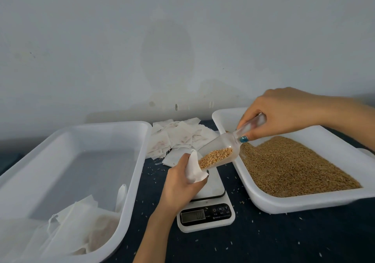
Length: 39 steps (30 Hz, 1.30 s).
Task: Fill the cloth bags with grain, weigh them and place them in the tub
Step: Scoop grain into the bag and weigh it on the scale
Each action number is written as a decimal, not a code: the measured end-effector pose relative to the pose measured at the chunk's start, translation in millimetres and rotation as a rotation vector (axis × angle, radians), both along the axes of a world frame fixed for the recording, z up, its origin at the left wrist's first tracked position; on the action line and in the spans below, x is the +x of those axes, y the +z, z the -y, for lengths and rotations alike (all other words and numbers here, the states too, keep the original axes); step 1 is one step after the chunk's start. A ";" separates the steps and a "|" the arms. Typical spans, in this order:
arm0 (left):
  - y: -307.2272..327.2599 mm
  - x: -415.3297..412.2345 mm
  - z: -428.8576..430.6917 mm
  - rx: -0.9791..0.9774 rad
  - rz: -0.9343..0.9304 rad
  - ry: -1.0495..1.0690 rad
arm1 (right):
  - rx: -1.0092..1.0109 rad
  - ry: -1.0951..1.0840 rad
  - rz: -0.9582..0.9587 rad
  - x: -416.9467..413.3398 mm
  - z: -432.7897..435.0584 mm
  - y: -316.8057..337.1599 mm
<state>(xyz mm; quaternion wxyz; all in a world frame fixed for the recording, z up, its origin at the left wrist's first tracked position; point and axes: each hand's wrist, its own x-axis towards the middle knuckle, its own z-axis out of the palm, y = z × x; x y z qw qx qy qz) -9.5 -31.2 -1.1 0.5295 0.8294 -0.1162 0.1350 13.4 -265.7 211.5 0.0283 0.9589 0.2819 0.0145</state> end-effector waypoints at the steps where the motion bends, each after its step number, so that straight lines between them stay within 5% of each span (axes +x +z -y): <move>1: 0.6 -0.8 0.7 -0.022 -0.004 -0.012 | -0.014 0.004 0.018 1.3 -2.1 2.0; 21: 0.7 -1.6 0.3 -0.200 -0.061 -0.090 | 0.014 -0.022 0.045 -8.1 -2.0 10.4; 28: 3.1 -3.4 -2.6 -0.247 -0.061 -0.092 | 0.421 -0.113 -0.311 1.7 53.7 -44.4; 33: 2.4 -3.4 -5.0 -0.288 -0.068 -0.108 | 0.775 -0.431 -0.418 8.0 105.4 -117.9; 39: 0.2 0.7 -8.0 -0.238 -0.039 -0.082 | 0.281 -0.619 -0.294 4.4 117.6 -168.5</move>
